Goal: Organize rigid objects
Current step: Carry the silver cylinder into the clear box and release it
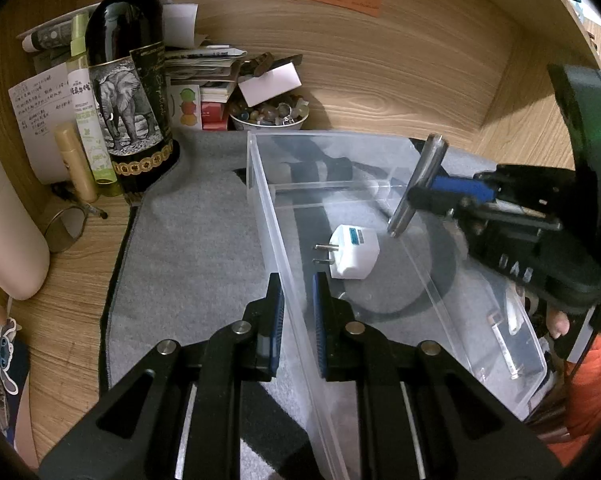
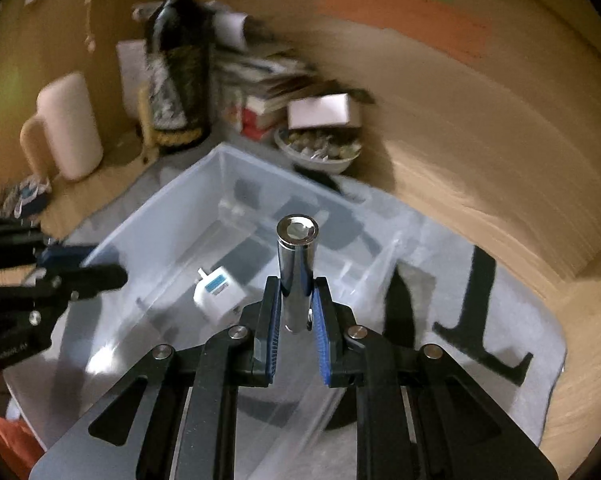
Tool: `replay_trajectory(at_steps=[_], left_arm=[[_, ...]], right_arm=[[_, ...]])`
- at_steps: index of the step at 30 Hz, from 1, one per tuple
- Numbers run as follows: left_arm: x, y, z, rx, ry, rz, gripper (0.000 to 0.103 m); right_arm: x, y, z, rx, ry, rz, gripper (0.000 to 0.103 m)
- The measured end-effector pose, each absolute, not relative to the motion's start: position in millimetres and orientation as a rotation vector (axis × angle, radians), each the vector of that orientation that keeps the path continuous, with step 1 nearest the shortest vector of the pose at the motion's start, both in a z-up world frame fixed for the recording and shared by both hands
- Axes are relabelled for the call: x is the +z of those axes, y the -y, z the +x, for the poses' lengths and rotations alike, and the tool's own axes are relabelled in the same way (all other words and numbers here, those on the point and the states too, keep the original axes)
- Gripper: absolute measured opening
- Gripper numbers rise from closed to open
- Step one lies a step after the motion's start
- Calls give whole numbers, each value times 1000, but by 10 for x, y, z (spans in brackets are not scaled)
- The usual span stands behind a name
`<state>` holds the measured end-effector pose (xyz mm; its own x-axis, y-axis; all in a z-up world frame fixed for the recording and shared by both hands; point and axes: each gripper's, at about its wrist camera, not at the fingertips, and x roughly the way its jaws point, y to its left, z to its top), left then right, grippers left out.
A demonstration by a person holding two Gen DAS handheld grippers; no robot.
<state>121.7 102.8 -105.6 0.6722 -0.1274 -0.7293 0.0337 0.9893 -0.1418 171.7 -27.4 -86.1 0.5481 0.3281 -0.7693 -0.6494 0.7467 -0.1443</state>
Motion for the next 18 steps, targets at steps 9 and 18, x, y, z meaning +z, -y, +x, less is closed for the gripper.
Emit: replay_trajectory(at_steps=[9, 18], left_arm=[[-1059, -1033, 1217, -91, -830, -115, 13], [-1059, -1033, 1217, -92, -830, -118, 13]], right_arm=[[-897, 257, 1575, 652, -824, -448, 16], [-606, 384, 1485, 642, -734, -407, 51]])
